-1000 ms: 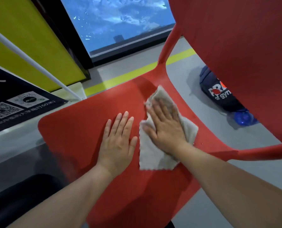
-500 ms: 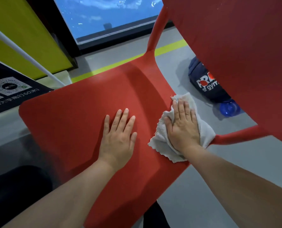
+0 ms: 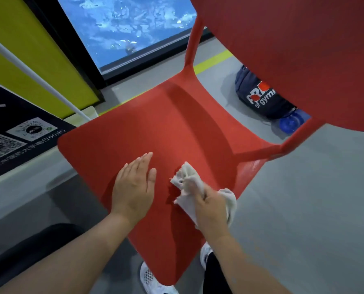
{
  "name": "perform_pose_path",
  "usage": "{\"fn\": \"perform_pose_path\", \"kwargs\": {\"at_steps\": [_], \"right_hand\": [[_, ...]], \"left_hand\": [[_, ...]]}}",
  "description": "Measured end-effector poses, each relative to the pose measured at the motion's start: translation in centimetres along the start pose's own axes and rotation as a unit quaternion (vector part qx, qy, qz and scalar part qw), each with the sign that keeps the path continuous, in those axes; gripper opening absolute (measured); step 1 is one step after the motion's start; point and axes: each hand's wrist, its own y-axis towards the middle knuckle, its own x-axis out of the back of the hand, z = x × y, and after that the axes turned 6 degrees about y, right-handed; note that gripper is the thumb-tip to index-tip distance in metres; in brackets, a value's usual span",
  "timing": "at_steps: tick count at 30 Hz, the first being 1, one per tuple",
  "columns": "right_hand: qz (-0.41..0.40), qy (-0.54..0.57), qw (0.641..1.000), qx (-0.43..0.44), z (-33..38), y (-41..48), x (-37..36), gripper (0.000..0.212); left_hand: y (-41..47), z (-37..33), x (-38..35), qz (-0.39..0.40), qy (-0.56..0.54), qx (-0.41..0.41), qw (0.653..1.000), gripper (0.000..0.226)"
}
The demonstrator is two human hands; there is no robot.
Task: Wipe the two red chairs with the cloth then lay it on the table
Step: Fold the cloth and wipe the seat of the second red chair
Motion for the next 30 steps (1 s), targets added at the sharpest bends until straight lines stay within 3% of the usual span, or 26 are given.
{"fn": "perform_pose_path", "kwargs": {"at_steps": [1,3,4,6,9,11,17,21,24,30], "right_hand": [[-0.026,0.041,0.998,-0.030,0.5,0.8,1.1,0.028],[-0.096,0.078,0.992,-0.008,1.6,3.0,3.6,0.008],[-0.116,0.060,0.991,0.022,2.1,4.0,4.5,0.021],[-0.126,-0.078,0.982,0.115,2.0,5.4,5.0,0.059],[-0.005,-0.382,0.907,0.174,-0.6,6.3,3.5,0.064],[0.067,-0.466,0.861,0.191,-2.6,7.1,3.2,0.066],[0.062,-0.467,0.855,0.218,-2.7,13.6,5.9,0.064],[0.045,-0.490,0.854,0.172,-2.9,16.5,7.7,0.060],[0.004,-0.478,0.866,0.147,-3.4,14.9,7.5,0.061],[0.029,-0.464,0.872,0.155,-4.8,8.8,6.1,0.065]], "left_hand": [[0.1,-0.3,0.2,-0.011,-0.011,0.001,1.000,0.039],[0.5,-1.3,0.0,-0.026,-0.029,-0.002,0.999,0.041],[0.9,-1.8,-0.2,-0.029,-0.027,-0.009,0.999,0.045],[1.6,-3.0,-1.4,-0.029,0.000,-0.037,0.999,0.053],[2.4,-4.5,-3.7,0.008,0.070,-0.091,0.993,0.060],[3.0,-5.2,-5.3,0.034,0.112,-0.112,0.987,0.061],[6.7,-8.3,-7.9,0.042,0.124,-0.085,0.988,0.067],[7.1,-8.9,-8.5,0.048,0.126,-0.082,0.987,0.068],[6.3,-8.1,-8.3,0.052,0.127,-0.094,0.986,0.063],[2.7,-4.5,-6.5,0.052,0.162,-0.114,0.979,0.056]]}}
